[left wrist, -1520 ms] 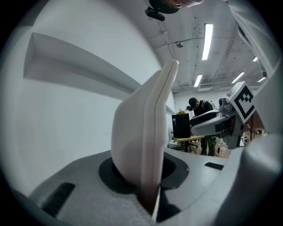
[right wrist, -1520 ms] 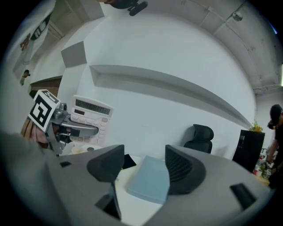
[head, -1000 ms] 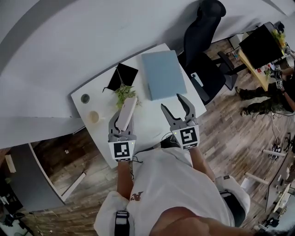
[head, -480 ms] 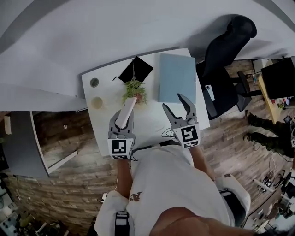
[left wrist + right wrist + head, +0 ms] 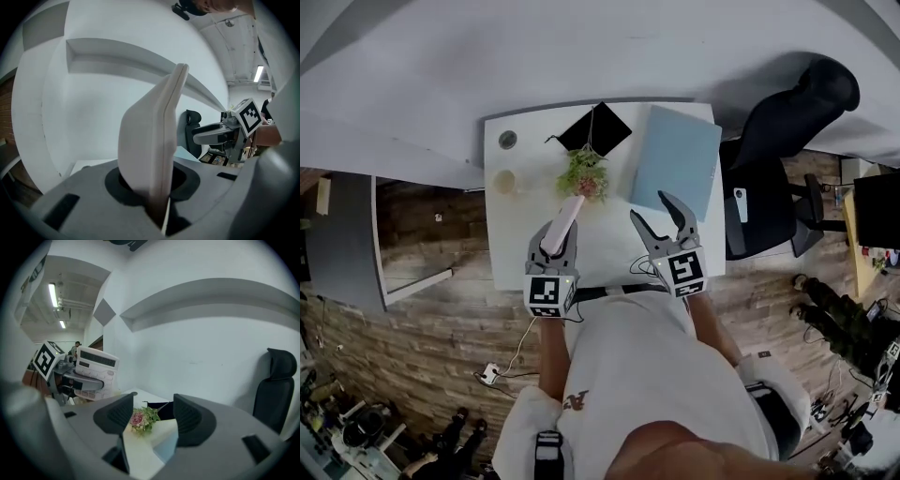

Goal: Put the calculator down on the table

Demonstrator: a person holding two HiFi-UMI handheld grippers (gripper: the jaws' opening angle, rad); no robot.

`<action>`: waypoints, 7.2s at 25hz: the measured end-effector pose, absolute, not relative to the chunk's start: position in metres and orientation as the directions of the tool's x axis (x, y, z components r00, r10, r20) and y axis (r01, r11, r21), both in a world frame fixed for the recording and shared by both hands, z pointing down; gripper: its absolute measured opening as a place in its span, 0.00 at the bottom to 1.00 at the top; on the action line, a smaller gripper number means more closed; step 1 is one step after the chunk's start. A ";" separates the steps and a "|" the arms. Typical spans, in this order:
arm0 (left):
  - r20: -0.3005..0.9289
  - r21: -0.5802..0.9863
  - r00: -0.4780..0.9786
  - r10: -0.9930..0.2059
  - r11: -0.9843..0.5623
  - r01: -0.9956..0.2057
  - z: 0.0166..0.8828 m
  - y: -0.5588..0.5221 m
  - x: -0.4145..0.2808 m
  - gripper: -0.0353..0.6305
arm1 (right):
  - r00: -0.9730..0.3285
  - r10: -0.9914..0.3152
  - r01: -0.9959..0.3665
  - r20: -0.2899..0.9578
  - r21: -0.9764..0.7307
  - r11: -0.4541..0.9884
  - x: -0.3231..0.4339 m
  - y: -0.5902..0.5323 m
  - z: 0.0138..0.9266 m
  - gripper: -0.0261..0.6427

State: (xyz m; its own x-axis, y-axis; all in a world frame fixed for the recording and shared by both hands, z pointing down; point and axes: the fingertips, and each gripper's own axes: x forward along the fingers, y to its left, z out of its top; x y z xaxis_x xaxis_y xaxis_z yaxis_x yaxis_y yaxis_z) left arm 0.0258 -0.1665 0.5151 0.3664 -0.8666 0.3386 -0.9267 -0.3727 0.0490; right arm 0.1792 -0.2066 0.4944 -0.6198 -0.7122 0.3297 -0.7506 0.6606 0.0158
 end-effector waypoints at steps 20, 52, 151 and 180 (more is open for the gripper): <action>0.501 0.272 0.513 -0.697 -0.437 -0.858 0.604 -0.137 0.051 0.17 | -0.639 -0.602 -0.707 0.479 -0.058 0.705 0.163 -0.173 0.568 0.45; 0.586 0.587 0.673 -0.452 -0.337 -0.736 0.713 -0.107 0.077 0.17 | -0.611 -0.417 -0.679 0.673 -0.175 0.713 0.145 -0.123 0.656 0.42; 0.757 0.460 0.491 -0.432 -0.183 -0.869 0.780 -0.091 0.041 0.50 | -0.589 -0.318 -0.644 0.743 -0.194 0.740 0.133 -0.088 0.706 0.39; 0.814 0.293 0.346 -0.466 -0.186 -0.938 0.783 -0.089 0.025 0.60 | -0.589 -0.323 -0.645 0.741 -0.190 0.740 0.134 -0.086 0.702 0.39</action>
State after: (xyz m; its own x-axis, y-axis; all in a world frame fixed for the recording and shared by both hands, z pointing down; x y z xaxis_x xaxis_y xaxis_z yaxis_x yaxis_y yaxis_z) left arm 0.0248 -0.0893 0.7826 0.3464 -0.4657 0.8143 -0.9380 -0.1857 0.2928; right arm 0.1337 -0.0861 0.7025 -0.5889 -0.3229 0.7409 -0.6451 0.7400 -0.1903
